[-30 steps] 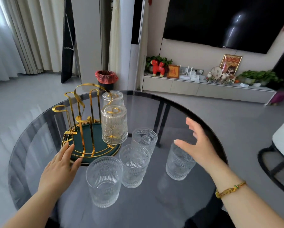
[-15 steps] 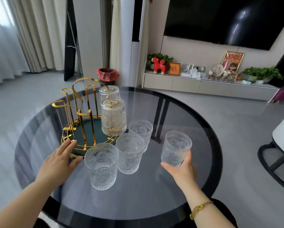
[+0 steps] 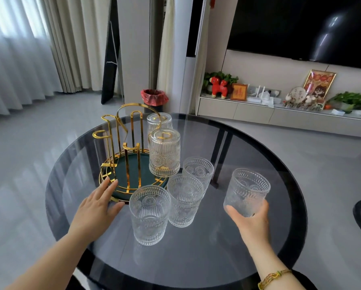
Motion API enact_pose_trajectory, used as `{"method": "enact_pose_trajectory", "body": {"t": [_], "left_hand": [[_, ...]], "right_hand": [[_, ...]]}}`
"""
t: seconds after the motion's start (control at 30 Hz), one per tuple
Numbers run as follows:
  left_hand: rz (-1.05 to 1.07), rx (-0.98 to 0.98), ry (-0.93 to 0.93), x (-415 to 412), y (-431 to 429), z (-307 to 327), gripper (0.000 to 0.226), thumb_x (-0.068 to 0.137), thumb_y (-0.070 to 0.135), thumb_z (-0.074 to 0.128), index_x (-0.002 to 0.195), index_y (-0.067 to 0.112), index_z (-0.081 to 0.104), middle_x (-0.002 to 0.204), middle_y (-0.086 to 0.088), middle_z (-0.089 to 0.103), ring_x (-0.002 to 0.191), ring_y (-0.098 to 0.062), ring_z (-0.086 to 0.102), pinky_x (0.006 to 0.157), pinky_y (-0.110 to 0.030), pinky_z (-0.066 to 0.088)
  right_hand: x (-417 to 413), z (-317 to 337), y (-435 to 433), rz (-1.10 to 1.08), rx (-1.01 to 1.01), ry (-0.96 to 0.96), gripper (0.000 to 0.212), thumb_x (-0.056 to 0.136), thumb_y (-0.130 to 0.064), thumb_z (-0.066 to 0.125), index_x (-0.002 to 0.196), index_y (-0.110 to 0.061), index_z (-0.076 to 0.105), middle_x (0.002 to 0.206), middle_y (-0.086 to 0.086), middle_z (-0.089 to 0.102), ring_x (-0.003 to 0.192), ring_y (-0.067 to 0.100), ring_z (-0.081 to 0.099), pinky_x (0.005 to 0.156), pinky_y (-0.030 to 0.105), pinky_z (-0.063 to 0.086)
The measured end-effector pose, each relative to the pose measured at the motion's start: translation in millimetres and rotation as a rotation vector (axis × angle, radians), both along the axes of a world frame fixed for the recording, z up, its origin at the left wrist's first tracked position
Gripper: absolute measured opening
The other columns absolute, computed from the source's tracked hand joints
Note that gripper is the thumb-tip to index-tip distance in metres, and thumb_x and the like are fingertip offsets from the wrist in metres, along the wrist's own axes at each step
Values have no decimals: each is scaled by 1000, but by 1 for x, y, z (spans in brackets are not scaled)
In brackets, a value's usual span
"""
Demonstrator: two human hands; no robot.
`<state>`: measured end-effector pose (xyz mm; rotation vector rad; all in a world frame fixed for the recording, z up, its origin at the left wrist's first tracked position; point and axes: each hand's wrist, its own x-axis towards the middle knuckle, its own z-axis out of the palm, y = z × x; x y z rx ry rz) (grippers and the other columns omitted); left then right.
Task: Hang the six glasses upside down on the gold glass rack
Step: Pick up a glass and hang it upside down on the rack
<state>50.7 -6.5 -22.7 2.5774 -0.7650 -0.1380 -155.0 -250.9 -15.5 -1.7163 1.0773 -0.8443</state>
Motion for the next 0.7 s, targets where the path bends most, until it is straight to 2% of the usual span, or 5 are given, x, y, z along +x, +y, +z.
{"method": "enact_pose_trajectory", "body": {"t": [0.1,0.23,0.43,0.53,0.7], "left_hand": [[3,-3,2,0,0,-1,65,89,44,39,140,29,2,155,0,0,142,-22,11,115,-40,13],[5,-15,0,1,0,-3,66,88,46,38,140,31,1,155,2,-1,142,-20,9,116,-39,13],[-9,-27,-11,2,2,-6,67,87,49,37,140,31,1,155,3,-2,142,-19,9,116,-39,13],[-11,-31,-18,2,2,-8,67,87,50,37,140,31,1,155,3,-1,142,-19,10,116,-38,14],[-20,-46,-18,4,2,-10,66,87,51,35,140,33,1,155,4,-1,142,-19,9,116,-37,12]], "right_hand": [[1,24,5,91,-41,-97,66,64,-11,74,119,-14,38,108,0,51,99,19,52,79,27,38],[0,77,12,380,-232,-140,63,56,-15,71,112,-21,43,98,-13,54,87,-16,52,67,-1,38],[17,159,22,535,-678,311,70,53,-34,74,109,-43,33,108,-17,39,95,2,37,77,23,30],[36,198,34,651,-725,410,62,50,-47,68,98,-43,29,98,-17,43,91,11,44,65,22,36],[75,240,50,881,-748,580,67,45,-48,67,103,-37,35,101,-8,54,92,13,55,78,29,48]]}}
